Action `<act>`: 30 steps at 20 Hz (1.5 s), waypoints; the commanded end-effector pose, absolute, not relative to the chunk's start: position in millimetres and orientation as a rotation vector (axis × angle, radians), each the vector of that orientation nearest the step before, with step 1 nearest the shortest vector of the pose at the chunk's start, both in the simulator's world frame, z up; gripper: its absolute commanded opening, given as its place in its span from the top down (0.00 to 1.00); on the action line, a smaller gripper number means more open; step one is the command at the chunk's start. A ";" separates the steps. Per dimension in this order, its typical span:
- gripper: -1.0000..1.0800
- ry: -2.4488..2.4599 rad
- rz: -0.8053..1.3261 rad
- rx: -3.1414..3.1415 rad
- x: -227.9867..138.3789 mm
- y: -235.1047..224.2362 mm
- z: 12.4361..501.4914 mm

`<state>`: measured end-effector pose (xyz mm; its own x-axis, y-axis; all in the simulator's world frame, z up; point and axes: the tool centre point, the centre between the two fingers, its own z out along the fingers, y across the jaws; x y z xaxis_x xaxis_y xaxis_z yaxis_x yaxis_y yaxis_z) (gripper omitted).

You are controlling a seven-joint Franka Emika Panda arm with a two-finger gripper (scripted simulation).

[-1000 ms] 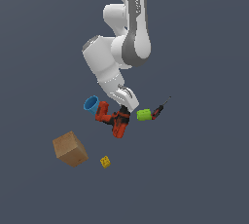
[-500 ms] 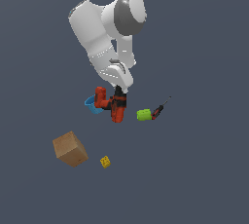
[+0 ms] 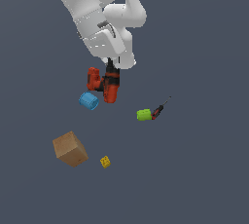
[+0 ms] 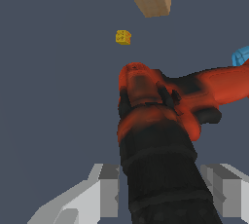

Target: Pick up a designated object from a clutter of objects.

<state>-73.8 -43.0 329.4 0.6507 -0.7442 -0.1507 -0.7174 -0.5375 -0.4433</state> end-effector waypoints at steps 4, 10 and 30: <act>1.00 1.138 -0.084 -2.400 -87.3 -55.1 375.7; 1.00 1.136 -0.084 -2.398 -96.7 -64.4 409.2; 1.00 1.134 -0.074 -2.396 -101.6 -75.5 435.0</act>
